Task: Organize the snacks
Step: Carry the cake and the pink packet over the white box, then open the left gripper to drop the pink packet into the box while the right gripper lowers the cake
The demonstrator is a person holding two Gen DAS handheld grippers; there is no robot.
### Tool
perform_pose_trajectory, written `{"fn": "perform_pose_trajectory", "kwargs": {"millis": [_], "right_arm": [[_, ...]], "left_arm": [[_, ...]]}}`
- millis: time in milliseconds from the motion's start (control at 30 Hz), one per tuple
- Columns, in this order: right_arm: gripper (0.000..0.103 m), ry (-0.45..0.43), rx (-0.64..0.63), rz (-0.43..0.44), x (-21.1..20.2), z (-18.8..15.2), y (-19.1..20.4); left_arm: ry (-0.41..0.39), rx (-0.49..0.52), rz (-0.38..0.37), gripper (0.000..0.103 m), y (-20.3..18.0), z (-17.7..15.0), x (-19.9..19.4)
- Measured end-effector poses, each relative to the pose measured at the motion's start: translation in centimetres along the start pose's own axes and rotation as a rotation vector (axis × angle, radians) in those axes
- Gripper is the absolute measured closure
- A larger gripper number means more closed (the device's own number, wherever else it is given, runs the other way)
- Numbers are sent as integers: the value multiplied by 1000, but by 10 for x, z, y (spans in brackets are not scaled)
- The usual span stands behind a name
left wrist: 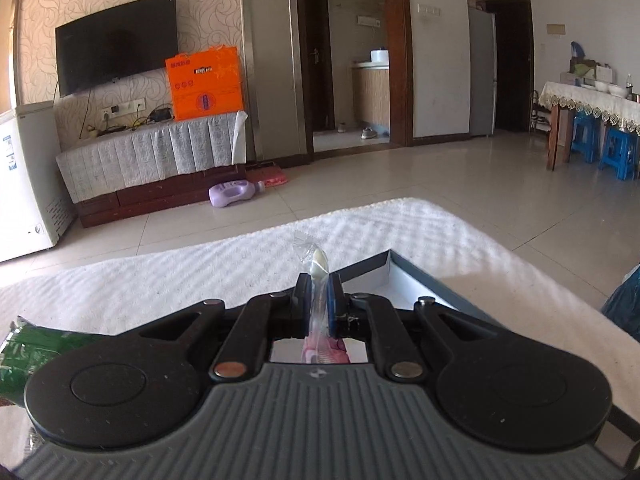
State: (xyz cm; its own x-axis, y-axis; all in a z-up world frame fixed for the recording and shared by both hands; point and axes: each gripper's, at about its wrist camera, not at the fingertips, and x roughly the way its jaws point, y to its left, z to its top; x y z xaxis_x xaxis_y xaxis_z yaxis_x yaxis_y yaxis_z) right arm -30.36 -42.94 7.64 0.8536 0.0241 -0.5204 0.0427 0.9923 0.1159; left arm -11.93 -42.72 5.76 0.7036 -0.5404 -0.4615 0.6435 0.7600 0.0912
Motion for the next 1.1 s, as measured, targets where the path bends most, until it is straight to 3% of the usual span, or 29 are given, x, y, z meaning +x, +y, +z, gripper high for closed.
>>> {"fn": "perform_pose_trajectory", "kwargs": {"millis": [233, 333, 400, 500, 800, 1100], "right_arm": [[59, -16, 17, -16, -5, 0, -11], [59, -26, 24, -48, -6, 3, -19], [59, -34, 37, -71, -5, 8, -27], [59, -44, 62, -106, -2, 15, -40], [58, -33, 105, -129, 35, 35, -63], [58, 20, 75, -100, 76, 46, -50]], "left_arm": [[62, 6, 30, 90, 3, -11, 22], [65, 23, 51, 71, 7, -15, 20], [56, 28, 64, 48, 10, -17, 16], [37, 44, 73, 37, 11, -20, 9], [0, 103, 86, 25, 15, -36, -36], [-24, 143, 48, 20, 15, -55, -97]]}}
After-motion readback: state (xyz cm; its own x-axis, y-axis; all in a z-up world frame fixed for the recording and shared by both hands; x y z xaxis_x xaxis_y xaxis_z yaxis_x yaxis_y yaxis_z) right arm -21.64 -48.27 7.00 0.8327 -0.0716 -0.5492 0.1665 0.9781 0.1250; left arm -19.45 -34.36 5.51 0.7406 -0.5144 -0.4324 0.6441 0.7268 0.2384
